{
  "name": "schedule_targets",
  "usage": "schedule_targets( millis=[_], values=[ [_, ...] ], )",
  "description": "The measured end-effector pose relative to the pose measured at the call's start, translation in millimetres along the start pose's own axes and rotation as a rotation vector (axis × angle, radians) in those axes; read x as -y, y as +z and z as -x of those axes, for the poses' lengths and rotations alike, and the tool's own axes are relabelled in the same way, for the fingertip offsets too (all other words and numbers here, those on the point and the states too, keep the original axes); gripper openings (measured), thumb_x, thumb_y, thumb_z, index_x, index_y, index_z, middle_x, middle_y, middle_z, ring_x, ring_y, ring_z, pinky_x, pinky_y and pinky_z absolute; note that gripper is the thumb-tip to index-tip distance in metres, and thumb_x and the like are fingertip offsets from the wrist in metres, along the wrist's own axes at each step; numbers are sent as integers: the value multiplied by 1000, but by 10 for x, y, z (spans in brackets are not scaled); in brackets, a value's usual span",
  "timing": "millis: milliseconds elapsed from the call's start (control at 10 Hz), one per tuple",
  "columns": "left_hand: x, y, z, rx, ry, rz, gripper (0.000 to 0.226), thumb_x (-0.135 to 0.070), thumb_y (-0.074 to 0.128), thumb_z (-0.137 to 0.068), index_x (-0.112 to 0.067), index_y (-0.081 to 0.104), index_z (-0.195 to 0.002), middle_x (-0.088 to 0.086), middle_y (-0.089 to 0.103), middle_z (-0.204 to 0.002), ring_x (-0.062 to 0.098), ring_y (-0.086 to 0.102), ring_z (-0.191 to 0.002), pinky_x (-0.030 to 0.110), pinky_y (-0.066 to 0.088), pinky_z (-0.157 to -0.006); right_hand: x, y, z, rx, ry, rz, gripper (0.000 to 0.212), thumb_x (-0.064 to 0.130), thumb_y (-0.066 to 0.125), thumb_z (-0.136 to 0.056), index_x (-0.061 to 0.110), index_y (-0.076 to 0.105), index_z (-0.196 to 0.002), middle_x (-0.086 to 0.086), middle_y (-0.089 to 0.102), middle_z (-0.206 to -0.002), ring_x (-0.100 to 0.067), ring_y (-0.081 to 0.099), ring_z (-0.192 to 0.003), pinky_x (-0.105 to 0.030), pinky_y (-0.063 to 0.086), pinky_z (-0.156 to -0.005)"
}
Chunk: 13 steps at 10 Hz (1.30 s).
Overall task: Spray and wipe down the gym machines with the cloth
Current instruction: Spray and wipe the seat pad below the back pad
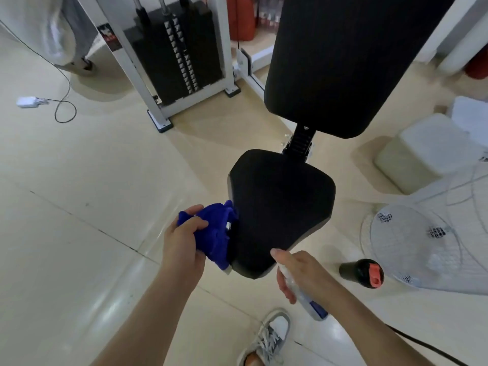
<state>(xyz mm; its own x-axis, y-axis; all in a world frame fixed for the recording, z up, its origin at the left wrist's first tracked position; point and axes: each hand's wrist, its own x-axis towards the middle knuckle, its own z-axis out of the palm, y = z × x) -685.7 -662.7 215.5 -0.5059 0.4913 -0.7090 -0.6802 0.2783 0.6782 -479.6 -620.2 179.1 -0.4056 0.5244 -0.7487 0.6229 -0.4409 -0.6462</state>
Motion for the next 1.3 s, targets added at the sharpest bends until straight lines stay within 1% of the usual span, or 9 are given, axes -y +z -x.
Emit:
schedule_targets(
  millis=[200,400,500,600,700,800,900,1100,1300],
  values=[
    [172,-413,281,-34,-23,145,58,11,40,-72,-6,60,-123,16,64,-125,30,65,-98,26,53,-57,123,336,73,-59,-17,80,56,50,42,-94,13,55,-54,1,59,-48,-8,56,-45,-22,48,-55],
    [347,-560,498,-27,-54,210,43,6,47,-81,-13,67,-113,13,70,-111,31,69,-87,39,58,-56,163,449,-39,-131,87,24,64,62,37,-94,11,56,-61,1,58,-44,-12,57,-47,-24,45,-53],
    [355,-367,465,-43,-38,144,35,-2,56,-82,-22,73,-106,10,71,-110,33,68,-93,56,54,-84,197,307,-159,-129,151,-16,66,64,37,-93,9,56,-61,-2,58,-46,-14,57,-43,-20,42,-48],
    [390,-26,438,131,46,0,22,-15,59,-92,-27,74,-102,6,71,-109,26,68,-96,39,56,-78,282,45,-287,-163,192,-9,64,59,41,-94,6,56,-62,-4,57,-45,-17,56,-43,-19,40,-45],
    [761,192,166,402,394,-1113,38,-50,39,-99,-42,49,-135,-6,41,-151,13,39,-138,39,34,-112,347,-281,-513,-212,176,-27,60,54,45,-94,6,57,-61,-5,57,-47,-19,55,-46,-23,41,-50],
    [993,181,-180,348,844,-1901,54,-68,20,-93,-54,19,-145,-5,16,-162,23,8,-150,56,9,-118,360,-492,-679,-159,163,-10,64,53,45,-94,4,58,-55,-6,55,-41,-20,54,-41,-26,45,-52],
    [892,323,-407,510,805,-1999,54,-67,16,-94,-56,5,-146,-6,6,-163,22,-1,-150,54,-2,-118,435,-628,-852,-137,154,33,65,54,45,-93,5,59,-53,-6,56,-41,-21,55,-42,-28,49,-54],
    [748,792,-855,303,624,-1956,55,-66,12,-95,-54,2,-147,-9,-2,-163,15,-9,-149,49,-6,-118,587,-894,-1133,-110,57,61,64,55,48,-91,5,58,-51,-7,55,-42,-17,53,-37,-23,47,-45],
    [876,483,-236,556,606,-1896,50,-55,6,-99,-52,12,-148,-19,-1,-161,5,-16,-147,46,-15,-117,620,-1087,-1214,-52,47,58,63,53,46,-93,3,58,-57,-10,55,-46,-22,53,-42,-26,48,-50]
  ],
)
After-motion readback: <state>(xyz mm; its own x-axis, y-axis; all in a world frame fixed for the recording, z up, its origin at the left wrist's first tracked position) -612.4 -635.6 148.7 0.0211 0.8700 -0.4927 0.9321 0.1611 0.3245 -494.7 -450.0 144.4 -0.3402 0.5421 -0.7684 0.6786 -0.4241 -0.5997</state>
